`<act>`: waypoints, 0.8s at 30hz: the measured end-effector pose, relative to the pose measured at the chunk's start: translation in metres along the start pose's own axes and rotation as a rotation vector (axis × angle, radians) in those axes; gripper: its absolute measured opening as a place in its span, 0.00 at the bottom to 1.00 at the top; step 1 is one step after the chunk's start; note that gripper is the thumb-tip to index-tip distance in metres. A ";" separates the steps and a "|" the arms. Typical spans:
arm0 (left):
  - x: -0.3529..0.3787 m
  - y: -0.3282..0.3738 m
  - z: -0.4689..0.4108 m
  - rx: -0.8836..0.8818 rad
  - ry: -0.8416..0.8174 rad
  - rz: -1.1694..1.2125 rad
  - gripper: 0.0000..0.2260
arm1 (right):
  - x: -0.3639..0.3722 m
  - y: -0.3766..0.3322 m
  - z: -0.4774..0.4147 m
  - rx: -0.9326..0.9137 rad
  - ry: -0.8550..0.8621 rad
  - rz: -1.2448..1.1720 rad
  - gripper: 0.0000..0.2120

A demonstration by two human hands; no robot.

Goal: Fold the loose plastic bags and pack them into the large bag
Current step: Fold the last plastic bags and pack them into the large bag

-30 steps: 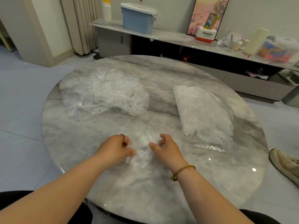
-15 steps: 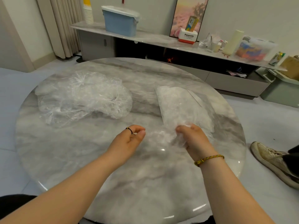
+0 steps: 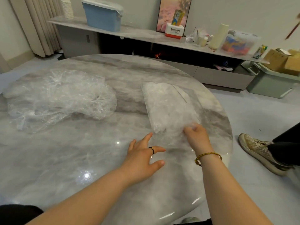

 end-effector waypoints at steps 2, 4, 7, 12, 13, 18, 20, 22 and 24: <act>0.004 -0.001 -0.002 -0.016 -0.011 -0.021 0.22 | 0.014 0.004 -0.002 0.006 -0.052 0.056 0.16; 0.003 -0.009 -0.003 -0.074 0.007 -0.057 0.26 | 0.022 0.006 -0.004 0.028 -0.077 0.062 0.13; -0.003 -0.018 -0.007 -0.128 0.049 -0.071 0.31 | 0.024 0.004 -0.011 0.037 -0.055 0.058 0.09; -0.008 -0.019 -0.009 -0.105 0.092 -0.017 0.29 | 0.015 0.003 -0.036 0.017 0.056 0.218 0.15; -0.009 -0.019 -0.009 -0.100 0.094 -0.013 0.28 | 0.013 0.004 -0.039 0.016 0.078 0.278 0.16; -0.011 -0.020 -0.009 -0.100 0.102 0.011 0.28 | 0.006 0.013 -0.063 0.017 0.166 0.437 0.18; -0.010 -0.019 -0.008 -0.109 0.093 0.033 0.28 | 0.002 0.017 -0.074 0.010 0.197 0.483 0.15; -0.009 -0.019 -0.008 -0.108 0.084 0.057 0.28 | -0.001 0.016 -0.083 0.003 0.230 0.545 0.10; -0.008 -0.019 -0.008 -0.100 0.081 0.054 0.28 | -0.004 0.014 -0.090 0.006 0.268 0.613 0.09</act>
Point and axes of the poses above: each hand's wrist, its own z-axis away from the middle knuckle, its own x-axis out of the palm, y = z × x, the point moved 9 cm from there along -z, towards the middle knuckle, and after that the axes turned 2 degrees about y, right-handed, at the moved point
